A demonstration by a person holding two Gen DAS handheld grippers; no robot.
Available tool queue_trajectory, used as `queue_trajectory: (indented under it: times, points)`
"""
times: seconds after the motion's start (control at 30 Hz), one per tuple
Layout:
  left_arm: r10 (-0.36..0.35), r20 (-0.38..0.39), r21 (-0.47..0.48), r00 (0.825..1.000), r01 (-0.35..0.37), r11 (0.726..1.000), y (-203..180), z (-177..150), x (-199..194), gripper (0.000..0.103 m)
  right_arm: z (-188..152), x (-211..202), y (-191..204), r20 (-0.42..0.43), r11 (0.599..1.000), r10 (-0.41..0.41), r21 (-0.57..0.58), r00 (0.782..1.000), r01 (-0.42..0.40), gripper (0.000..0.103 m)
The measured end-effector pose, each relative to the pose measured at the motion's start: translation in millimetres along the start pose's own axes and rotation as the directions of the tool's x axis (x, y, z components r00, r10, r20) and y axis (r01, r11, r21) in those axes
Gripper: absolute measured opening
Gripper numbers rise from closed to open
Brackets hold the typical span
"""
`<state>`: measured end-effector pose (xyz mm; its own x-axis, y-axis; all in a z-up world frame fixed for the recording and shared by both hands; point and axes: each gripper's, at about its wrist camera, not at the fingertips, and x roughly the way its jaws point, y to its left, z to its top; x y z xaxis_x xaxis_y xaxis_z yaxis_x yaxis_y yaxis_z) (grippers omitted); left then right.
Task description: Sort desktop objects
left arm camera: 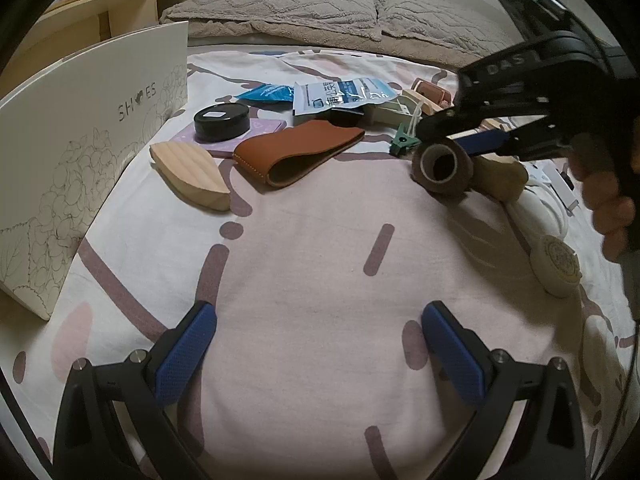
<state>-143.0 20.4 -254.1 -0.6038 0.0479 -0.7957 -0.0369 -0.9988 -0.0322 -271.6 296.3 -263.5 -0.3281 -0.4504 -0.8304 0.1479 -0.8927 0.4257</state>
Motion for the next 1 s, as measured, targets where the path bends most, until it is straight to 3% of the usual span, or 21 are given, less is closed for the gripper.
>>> queue_trajectory:
  times: [0.27, 0.33, 0.5, 0.7, 0.83, 1.0]
  points:
    - [-0.002, 0.004, 0.002, 1.000, 0.002, 1.000, -0.7, 0.2, 1.2, 0.103, -17.1, -21.2, 14.7, -0.112, 0.999, 0.012, -0.045, 0.994, -0.018, 0.039]
    - [0.001, 0.004, 0.004, 1.000, -0.001, 1.000, -0.9, 0.4, 1.3, 0.103, -16.2, -29.9, 19.6, -0.081, 0.998, 0.030, -0.051, 0.996, -0.034, 0.039]
    - [-0.007, 0.003, 0.001, 1.000, 0.007, 1.000, -0.3, 0.0, 1.3, 0.103, -2.9, -19.2, 25.8, -0.032, 0.994, -0.044, -0.101, 0.999, 0.041, 0.039]
    - [-0.009, 0.003, 0.002, 1.000, 0.009, 1.000, 0.3, -0.3, 0.6, 0.103, 11.3, 14.4, 17.9, -0.064, 0.984, -0.119, -0.138, 0.991, 0.110, 0.038]
    - [-0.022, 0.004, -0.005, 1.000, 0.022, 1.000, 1.0, 1.2, 0.4, 0.103, 3.4, 17.0, 15.6, -0.059, 0.976, -0.108, -0.198, 0.992, 0.094, 0.038]
    - [-0.029, 0.005, -0.009, 1.000, 0.029, 1.000, 2.7, 2.1, -0.4, 0.103, -13.7, 0.9, 7.7, -0.081, 0.981, -0.089, -0.178, 0.993, 0.073, 0.039]
